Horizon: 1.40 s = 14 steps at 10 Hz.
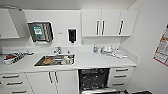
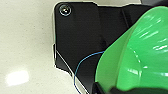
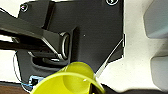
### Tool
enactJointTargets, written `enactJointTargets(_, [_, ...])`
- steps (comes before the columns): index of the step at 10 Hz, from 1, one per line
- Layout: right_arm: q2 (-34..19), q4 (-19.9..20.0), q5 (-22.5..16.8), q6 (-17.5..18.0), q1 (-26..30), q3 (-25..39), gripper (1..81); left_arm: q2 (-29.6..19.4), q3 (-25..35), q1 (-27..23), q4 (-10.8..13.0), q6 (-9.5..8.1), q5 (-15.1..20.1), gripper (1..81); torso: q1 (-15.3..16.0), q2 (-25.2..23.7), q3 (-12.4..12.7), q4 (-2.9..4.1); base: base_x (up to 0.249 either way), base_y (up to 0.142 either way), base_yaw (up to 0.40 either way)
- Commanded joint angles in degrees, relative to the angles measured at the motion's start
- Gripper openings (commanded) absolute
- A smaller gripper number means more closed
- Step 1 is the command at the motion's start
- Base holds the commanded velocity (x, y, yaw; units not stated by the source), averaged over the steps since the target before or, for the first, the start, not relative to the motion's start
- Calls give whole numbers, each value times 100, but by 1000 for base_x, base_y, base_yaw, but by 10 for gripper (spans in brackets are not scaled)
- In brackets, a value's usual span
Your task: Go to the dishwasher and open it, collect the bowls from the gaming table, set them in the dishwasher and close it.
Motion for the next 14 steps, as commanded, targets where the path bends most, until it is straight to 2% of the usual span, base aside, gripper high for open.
enactJointTargets(1, [-64, -25, -277, -22, 152, -24, 10, -12, -23, -213, -5, 7, 213, 10, 3, 0, 0, 0, 95, 0, 0])
enactJointTargets(14, [-55, -25, -277, -22, 170, -24, 10, -21, -23, -205, 4, 7, 213, 10, 3, 0, 0, 0, 96, 0, 0])
